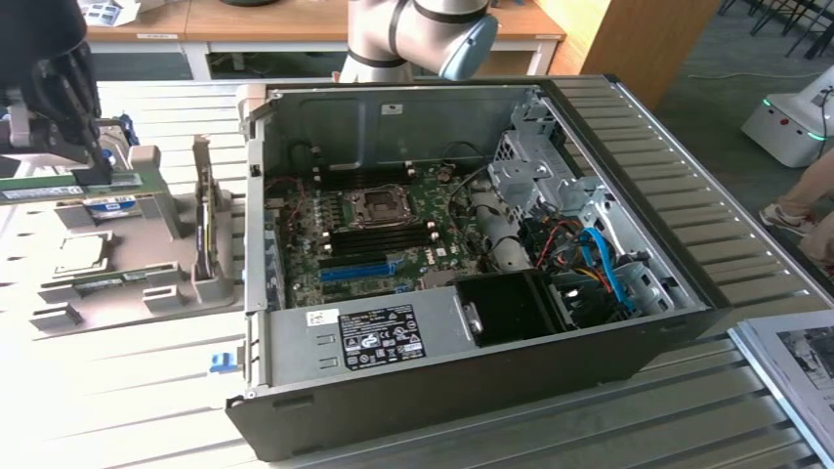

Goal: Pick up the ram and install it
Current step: 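Pick up the ram and move it above insertion slot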

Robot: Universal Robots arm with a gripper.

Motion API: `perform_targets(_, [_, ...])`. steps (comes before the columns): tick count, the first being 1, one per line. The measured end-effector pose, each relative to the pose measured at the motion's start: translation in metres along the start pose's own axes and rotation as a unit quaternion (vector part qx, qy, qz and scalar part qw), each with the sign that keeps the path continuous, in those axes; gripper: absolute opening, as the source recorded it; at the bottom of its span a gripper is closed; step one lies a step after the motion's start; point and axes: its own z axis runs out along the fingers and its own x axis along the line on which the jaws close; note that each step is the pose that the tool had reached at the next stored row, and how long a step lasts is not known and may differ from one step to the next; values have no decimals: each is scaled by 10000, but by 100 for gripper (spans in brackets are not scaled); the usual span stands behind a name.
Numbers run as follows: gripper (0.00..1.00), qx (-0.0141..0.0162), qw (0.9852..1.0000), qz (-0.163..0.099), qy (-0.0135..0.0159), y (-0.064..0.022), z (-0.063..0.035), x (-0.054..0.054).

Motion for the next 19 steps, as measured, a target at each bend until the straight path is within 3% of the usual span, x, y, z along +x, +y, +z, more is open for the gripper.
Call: perform_targets(19, [12, -35, 10000, 1, 0, -344, -19, 4])
